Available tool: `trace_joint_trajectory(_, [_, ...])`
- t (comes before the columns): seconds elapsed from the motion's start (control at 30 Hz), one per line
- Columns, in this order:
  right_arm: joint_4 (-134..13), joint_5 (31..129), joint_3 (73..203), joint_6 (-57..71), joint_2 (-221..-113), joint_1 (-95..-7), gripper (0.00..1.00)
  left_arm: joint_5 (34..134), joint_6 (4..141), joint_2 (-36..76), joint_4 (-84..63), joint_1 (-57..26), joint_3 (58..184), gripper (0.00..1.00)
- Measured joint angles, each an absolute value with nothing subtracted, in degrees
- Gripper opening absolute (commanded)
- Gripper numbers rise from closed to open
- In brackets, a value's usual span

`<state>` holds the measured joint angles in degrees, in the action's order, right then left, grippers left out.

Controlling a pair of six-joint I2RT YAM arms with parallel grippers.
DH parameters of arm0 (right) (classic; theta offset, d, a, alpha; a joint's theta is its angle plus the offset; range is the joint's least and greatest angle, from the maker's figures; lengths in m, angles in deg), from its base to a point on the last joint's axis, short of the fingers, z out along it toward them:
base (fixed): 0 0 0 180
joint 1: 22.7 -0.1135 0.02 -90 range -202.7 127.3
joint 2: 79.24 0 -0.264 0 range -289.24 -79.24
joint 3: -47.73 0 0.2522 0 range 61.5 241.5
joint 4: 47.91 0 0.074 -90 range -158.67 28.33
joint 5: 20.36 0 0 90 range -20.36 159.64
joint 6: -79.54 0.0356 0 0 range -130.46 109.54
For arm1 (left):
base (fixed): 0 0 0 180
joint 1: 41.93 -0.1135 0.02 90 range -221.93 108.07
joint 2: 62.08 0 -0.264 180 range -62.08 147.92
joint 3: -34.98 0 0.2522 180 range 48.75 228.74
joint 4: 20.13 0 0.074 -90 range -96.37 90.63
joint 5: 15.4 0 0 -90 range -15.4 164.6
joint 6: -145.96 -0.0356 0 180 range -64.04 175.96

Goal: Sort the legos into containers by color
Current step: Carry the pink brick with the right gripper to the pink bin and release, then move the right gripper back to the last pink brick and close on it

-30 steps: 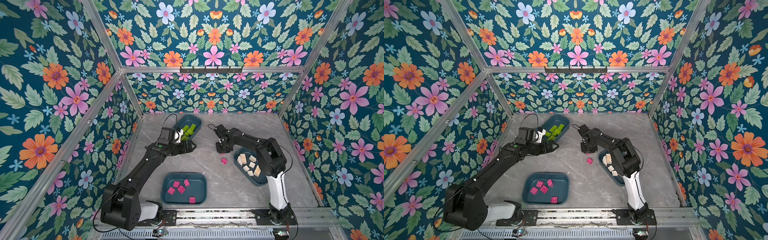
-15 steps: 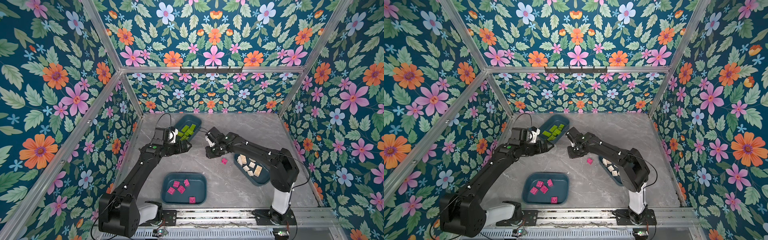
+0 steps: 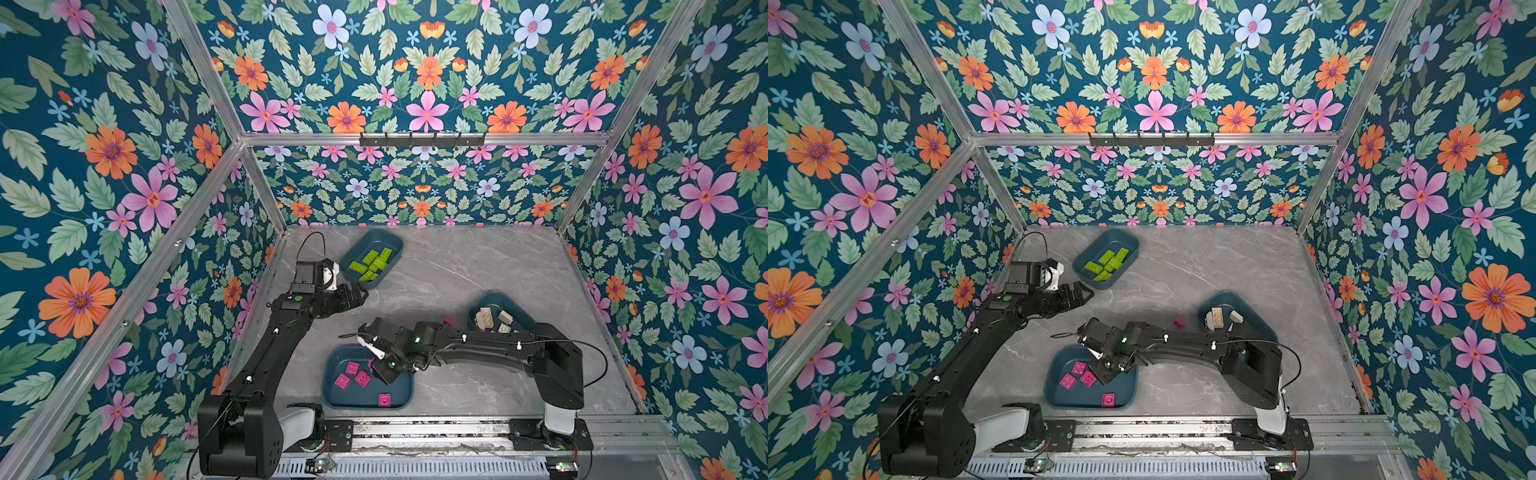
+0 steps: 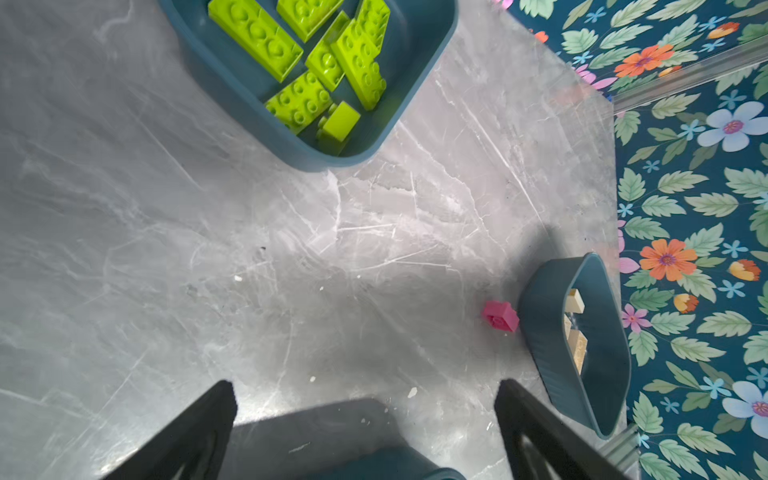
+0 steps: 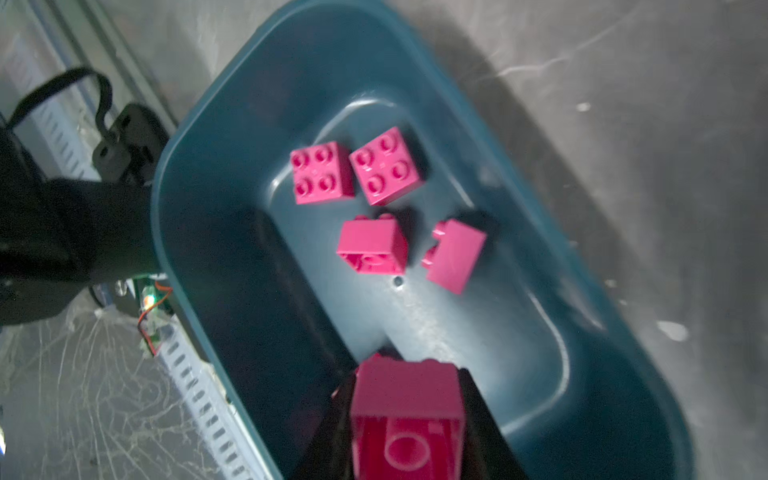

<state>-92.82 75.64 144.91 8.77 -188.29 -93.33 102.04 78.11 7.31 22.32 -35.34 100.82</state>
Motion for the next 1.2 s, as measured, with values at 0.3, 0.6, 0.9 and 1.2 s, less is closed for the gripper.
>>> trace_joint_trajectory(0.3, [-91.9,76.6,146.9,4.1,-192.6,-94.8,0.57,102.9,78.5,7.8,21.1,-35.5,99.8,1.00])
trace_joint_trajectory(0.6, [-94.7,74.7,146.9,2.4,-184.8,-92.6,0.68,104.5,78.3,8.2,21.1,-35.5,100.3,1.00])
trace_joint_trajectory(0.9, [-103.5,71.7,138.3,0.0,-171.8,-78.7,0.69,106.2,78.0,7.2,21.5,-35.5,100.7,1.00])
trace_joint_trajectory(1.2, [-105.7,66.5,135.1,-6.6,-173.5,-65.2,0.62,106.6,78.0,6.3,22.0,-35.5,99.7,1.00])
